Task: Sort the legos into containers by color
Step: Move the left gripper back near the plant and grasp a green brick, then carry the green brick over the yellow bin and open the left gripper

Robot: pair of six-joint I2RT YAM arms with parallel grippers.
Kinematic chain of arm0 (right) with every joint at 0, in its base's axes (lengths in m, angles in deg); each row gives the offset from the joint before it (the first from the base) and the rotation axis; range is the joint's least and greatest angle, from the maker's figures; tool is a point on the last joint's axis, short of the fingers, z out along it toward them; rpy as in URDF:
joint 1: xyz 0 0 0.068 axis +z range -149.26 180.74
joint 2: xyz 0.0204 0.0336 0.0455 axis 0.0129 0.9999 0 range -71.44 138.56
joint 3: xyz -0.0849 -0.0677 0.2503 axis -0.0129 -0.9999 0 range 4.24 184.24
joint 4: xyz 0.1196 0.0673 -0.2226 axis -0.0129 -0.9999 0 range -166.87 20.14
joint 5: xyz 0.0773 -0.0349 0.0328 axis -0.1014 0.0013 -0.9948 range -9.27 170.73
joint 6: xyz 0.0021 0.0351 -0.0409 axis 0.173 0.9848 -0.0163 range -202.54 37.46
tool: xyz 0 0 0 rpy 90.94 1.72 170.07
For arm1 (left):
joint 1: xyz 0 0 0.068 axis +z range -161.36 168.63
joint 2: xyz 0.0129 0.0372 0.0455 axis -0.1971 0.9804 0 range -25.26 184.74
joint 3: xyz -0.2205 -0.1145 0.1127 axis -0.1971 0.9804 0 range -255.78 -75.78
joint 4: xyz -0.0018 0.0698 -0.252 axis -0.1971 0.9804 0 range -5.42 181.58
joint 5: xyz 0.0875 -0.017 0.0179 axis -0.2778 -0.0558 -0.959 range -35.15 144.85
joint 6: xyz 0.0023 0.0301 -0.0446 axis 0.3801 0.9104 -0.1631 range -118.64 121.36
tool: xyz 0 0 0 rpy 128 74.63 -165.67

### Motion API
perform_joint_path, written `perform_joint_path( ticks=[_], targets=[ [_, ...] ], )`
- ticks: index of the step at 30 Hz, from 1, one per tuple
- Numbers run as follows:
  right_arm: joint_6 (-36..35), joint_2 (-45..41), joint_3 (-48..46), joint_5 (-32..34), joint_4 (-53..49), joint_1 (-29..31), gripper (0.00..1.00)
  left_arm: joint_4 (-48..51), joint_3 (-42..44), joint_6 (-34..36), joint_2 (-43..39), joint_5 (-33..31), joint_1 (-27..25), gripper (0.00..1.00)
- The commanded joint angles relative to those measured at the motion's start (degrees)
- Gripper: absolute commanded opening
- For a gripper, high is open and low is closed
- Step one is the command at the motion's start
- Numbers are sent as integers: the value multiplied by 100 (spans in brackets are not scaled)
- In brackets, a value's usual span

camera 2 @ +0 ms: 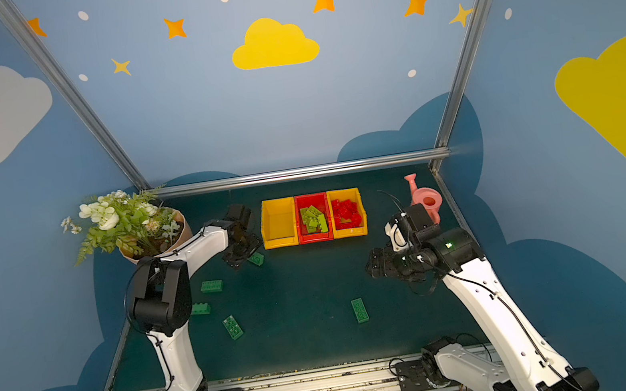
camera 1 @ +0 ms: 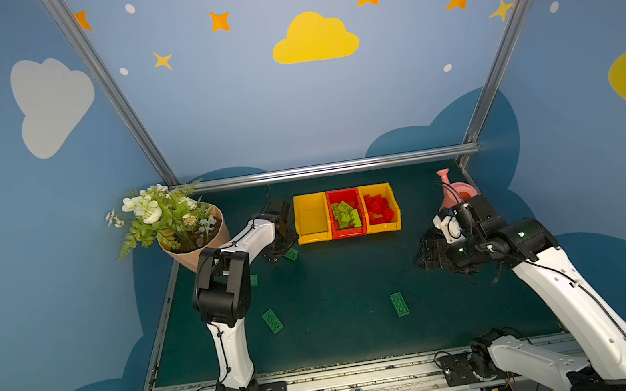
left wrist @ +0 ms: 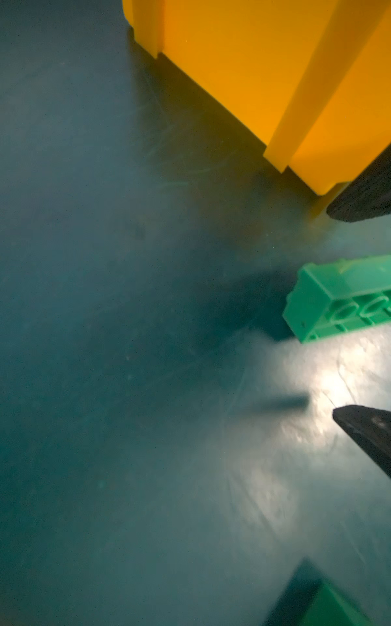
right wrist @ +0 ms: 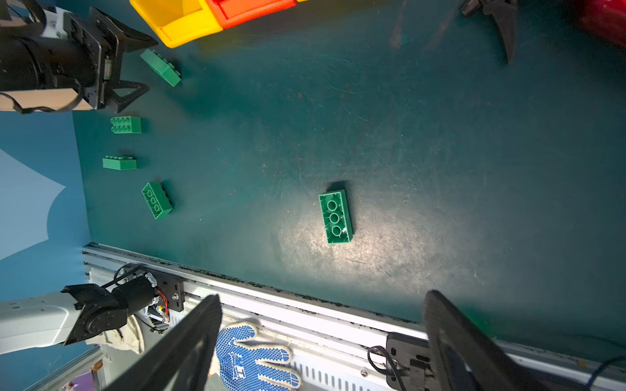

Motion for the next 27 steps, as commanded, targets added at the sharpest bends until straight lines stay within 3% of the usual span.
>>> perform_joint_path(
  ticks=[1, 8, 17, 27],
  targets=[
    [72, -78, -66, 156, -121, -14, 91, 271, -86, 12, 100, 71, -58, 84],
    [52, 39, -34, 169, -49, -30, 91, 546, -50, 107, 260, 171, -111, 79],
    [15, 272, 48, 114, 77, -39, 91, 891, -63, 292, 359, 132, -104, 53],
    [-56, 252, 48, 131, 76, -56, 91, 1492, -422, 783, -132, -343, -119, 27]
  ],
)
